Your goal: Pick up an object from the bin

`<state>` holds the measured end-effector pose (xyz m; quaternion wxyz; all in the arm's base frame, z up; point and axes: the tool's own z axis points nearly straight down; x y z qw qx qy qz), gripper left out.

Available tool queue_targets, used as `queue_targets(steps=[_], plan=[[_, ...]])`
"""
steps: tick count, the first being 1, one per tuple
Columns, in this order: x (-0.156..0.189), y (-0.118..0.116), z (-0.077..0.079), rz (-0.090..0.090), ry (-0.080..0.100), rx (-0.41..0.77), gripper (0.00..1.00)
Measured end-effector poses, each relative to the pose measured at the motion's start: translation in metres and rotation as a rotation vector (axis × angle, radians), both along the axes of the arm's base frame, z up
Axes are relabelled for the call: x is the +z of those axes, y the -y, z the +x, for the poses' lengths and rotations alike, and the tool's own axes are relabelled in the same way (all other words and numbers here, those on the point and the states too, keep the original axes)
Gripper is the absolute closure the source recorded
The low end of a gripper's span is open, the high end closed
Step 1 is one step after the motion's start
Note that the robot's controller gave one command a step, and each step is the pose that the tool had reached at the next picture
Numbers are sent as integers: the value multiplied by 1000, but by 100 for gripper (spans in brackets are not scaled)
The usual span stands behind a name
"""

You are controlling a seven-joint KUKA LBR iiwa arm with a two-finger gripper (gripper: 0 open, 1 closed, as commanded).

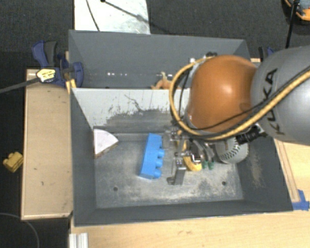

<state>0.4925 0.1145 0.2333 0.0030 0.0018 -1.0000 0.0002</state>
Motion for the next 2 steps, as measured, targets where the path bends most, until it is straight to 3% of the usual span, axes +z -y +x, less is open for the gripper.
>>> queue_targets(steps=[1, 2], plan=[[4, 1, 2, 1, 8, -5, 0], [-55, 0, 24, 2, 12, 110, 0]])
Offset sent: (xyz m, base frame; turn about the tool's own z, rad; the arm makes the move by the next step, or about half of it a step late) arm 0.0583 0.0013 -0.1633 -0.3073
